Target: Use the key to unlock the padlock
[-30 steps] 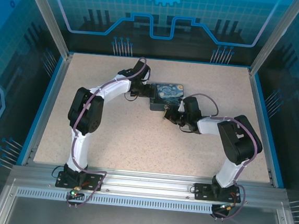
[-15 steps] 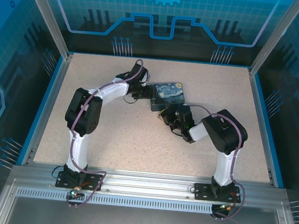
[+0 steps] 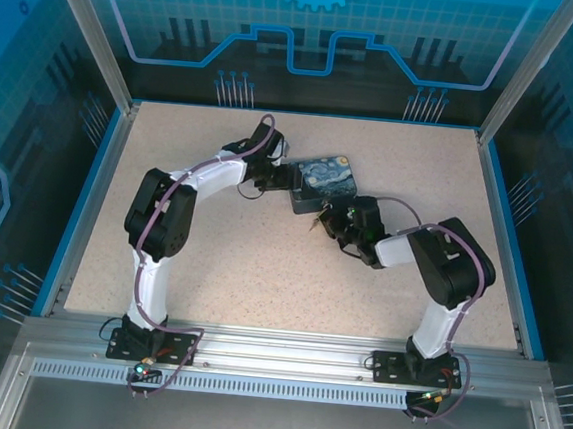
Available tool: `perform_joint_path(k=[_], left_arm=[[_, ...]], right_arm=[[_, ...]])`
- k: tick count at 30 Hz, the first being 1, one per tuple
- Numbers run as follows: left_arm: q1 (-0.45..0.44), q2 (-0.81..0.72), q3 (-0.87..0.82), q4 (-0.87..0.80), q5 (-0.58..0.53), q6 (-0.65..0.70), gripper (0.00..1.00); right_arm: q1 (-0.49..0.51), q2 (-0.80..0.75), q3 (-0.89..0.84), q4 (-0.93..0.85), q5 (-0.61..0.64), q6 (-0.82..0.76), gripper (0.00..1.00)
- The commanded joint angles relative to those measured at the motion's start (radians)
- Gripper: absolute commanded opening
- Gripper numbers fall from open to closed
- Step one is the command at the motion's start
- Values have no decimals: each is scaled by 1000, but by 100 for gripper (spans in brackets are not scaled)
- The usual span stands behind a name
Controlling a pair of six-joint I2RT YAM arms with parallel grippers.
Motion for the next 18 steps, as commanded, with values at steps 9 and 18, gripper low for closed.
perform_joint_path(k=[9, 18], left_arm=[[-6, 71, -68, -156, -24, 10, 60], [-6, 75, -72, -145, -10, 5, 59]], right_arm=[[-94, -20, 51, -81, -164, -207, 0], [-222, -53, 104, -299, -209, -397, 0]])
